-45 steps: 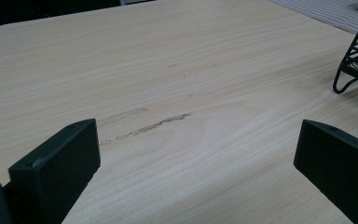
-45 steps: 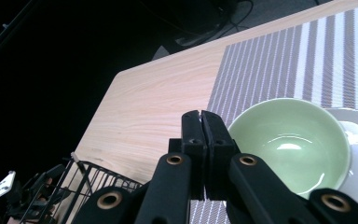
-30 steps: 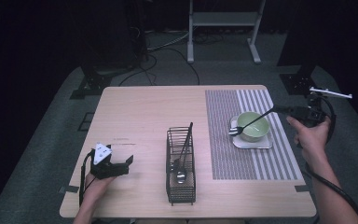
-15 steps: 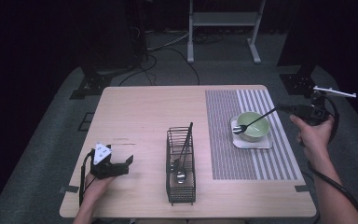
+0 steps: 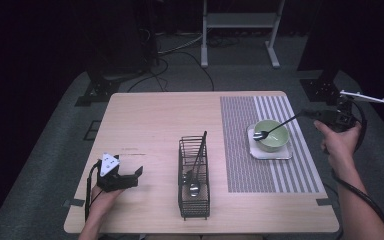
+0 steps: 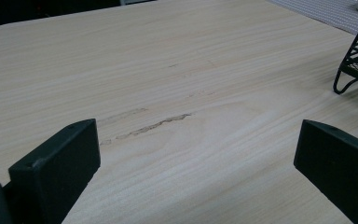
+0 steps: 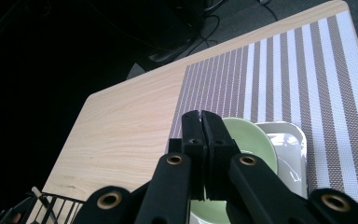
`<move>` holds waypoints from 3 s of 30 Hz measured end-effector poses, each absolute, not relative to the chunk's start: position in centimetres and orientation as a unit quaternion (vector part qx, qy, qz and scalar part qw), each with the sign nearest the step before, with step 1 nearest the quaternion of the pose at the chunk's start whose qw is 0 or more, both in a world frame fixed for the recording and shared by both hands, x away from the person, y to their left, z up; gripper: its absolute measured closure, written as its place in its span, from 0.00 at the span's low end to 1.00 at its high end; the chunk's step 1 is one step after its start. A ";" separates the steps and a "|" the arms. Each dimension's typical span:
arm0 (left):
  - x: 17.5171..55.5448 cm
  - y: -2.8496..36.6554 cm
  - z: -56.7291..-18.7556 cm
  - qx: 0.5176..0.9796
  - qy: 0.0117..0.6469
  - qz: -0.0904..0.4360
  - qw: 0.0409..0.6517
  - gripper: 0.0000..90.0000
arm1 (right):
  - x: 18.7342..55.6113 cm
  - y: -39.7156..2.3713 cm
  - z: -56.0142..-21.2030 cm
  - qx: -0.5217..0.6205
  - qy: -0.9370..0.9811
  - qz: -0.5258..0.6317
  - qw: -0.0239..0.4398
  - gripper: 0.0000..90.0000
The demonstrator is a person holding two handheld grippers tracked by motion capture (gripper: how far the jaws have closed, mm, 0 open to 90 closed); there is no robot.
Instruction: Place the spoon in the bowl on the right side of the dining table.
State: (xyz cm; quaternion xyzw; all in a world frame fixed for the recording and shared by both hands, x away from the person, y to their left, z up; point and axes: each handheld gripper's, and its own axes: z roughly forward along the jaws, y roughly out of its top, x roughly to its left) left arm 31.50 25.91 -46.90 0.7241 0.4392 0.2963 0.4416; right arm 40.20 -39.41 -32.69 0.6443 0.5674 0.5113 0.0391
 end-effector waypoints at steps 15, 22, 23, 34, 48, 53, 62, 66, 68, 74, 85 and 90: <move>31.5 25.9 -46.9 0.724 0.438 0.298 0.441 0.00 | 40.8 -40.3 -32.5 0.650 0.553 0.520 0.046 0.98; 31.5 25.9 -46.9 0.723 0.440 0.298 0.441 0.00 | 41.4 -40.6 -32.7 0.655 0.553 0.512 0.051 0.98; 31.5 25.9 -46.9 0.723 0.440 0.298 0.441 0.00 | 41.5 -40.6 -32.7 0.655 0.553 0.512 0.052 0.98; 31.5 25.9 -46.9 0.724 0.440 0.299 0.440 0.00 | 42.2 -41.1 -33.1 0.664 0.547 0.507 0.054 0.98; 31.5 25.8 -46.9 0.724 0.440 0.298 0.440 0.00 | 43.0 -42.1 -34.6 0.680 0.542 0.490 0.058 0.98; 31.6 25.8 -46.9 0.724 0.441 0.298 0.439 0.00 | 43.3 -42.3 -35.3 0.682 0.544 0.486 0.053 0.98; 31.5 25.8 -46.9 0.724 0.440 0.298 0.439 0.00 | 43.4 -42.6 -36.7 0.682 0.543 0.487 0.040 0.98; 31.4 26.0 -46.9 0.723 0.442 0.299 0.439 0.00 | 43.5 -42.6 -37.0 0.682 0.547 0.485 0.040 0.98; 31.3 26.1 -46.9 0.721 0.444 0.298 0.440 0.00 | 43.6 -42.5 -37.3 0.683 0.546 0.484 0.035 0.98; 31.3 26.2 -46.9 0.722 0.443 0.300 0.438 0.00 | 43.8 -42.2 -38.0 0.685 0.550 0.477 0.033 0.98; 31.3 26.2 -46.9 0.719 0.446 0.301 0.440 0.00 | 44.3 -42.2 -38.3 0.689 0.547 0.475 0.031 0.98; 31.3 26.2 -46.9 0.718 0.447 0.301 0.441 0.00 | 44.6 -42.4 -38.4 0.691 0.546 0.473 0.033 0.98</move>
